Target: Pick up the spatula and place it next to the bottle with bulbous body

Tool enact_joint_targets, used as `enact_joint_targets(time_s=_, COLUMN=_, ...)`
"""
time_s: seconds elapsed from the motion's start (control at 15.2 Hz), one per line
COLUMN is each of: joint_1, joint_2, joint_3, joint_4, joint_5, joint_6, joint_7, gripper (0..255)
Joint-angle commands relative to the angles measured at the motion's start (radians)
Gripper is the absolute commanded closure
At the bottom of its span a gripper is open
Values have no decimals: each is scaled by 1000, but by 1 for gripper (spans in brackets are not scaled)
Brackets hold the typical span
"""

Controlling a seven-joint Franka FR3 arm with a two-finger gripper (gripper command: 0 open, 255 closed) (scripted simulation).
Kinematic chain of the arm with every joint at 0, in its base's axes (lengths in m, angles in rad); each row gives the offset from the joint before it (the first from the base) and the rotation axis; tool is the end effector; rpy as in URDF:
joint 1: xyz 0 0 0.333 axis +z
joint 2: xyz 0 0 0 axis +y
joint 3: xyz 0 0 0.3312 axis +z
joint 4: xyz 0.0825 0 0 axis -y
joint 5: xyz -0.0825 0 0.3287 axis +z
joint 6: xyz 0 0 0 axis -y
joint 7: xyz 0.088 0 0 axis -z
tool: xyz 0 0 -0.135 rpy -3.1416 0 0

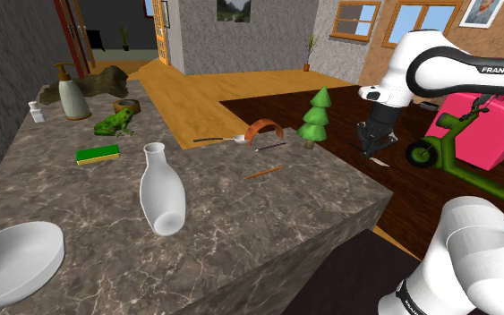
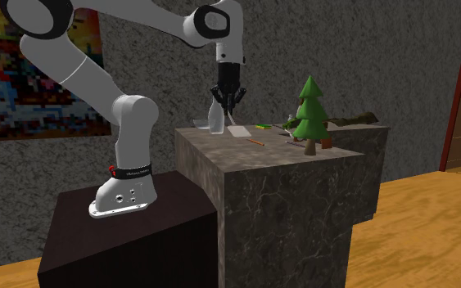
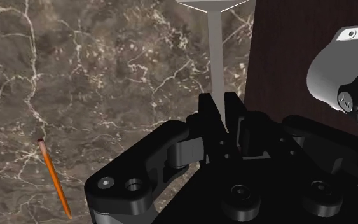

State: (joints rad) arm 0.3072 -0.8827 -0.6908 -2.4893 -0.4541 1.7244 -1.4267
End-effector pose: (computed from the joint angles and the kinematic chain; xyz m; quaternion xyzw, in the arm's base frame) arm 0.2304 -0.1882 0.4823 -0.7888 -0.6138 -0.0262 0.0204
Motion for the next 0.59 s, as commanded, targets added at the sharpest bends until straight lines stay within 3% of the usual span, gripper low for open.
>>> enact_joint_targets(time_s=0.0, joint_1=3, joint_2=2, joint_3=9, joint_4=24, joint_5=8, joint_6=-22, joint_7=-2, gripper=255)
enact_joint_targets(time_s=0.53, joint_1=18, joint_2=12, joint_3=51, joint_4=128, joint_5=46, joint_6=-118, joint_7=-7, gripper=255)
